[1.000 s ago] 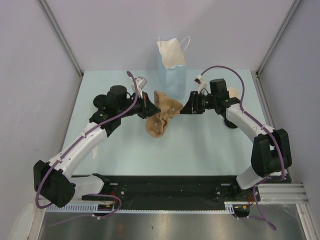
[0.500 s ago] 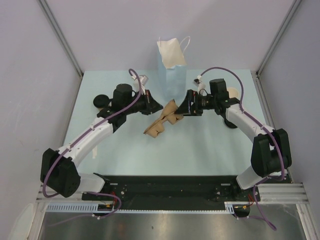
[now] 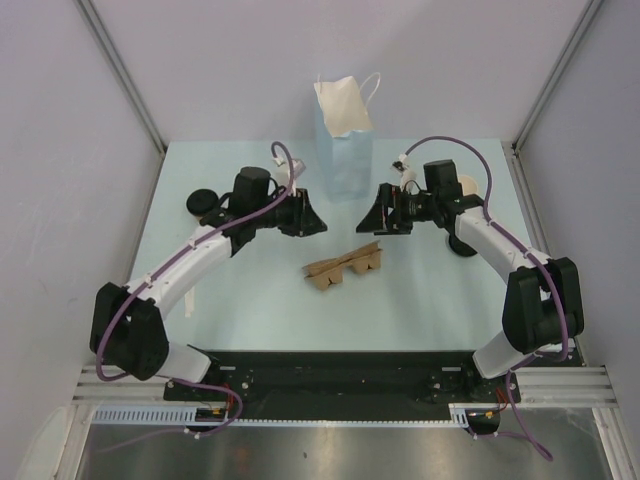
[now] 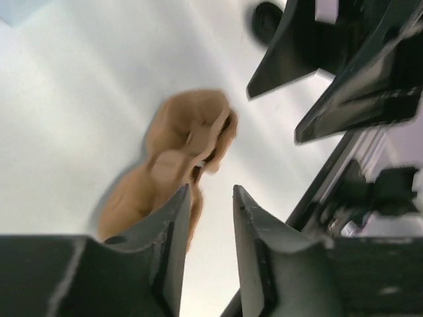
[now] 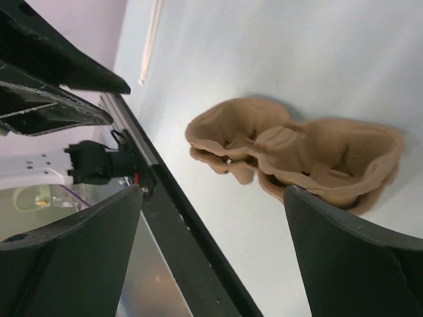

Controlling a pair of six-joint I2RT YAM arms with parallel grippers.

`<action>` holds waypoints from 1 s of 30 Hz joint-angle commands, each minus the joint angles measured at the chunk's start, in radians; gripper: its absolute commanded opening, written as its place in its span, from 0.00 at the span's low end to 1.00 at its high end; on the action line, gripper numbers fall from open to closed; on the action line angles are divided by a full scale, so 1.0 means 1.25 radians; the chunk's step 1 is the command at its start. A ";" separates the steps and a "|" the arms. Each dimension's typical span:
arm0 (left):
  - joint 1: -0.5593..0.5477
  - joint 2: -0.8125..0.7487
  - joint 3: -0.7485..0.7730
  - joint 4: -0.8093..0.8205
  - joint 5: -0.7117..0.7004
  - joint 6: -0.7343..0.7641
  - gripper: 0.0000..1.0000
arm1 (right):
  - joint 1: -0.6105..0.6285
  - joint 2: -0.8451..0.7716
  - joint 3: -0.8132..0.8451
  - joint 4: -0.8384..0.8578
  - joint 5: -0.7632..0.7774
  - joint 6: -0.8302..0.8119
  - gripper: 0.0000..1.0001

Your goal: Pack the takeout coffee

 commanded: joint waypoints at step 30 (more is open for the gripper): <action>-0.084 0.235 0.133 -0.246 0.024 0.443 0.23 | -0.015 -0.050 -0.002 -0.156 0.046 -0.191 0.87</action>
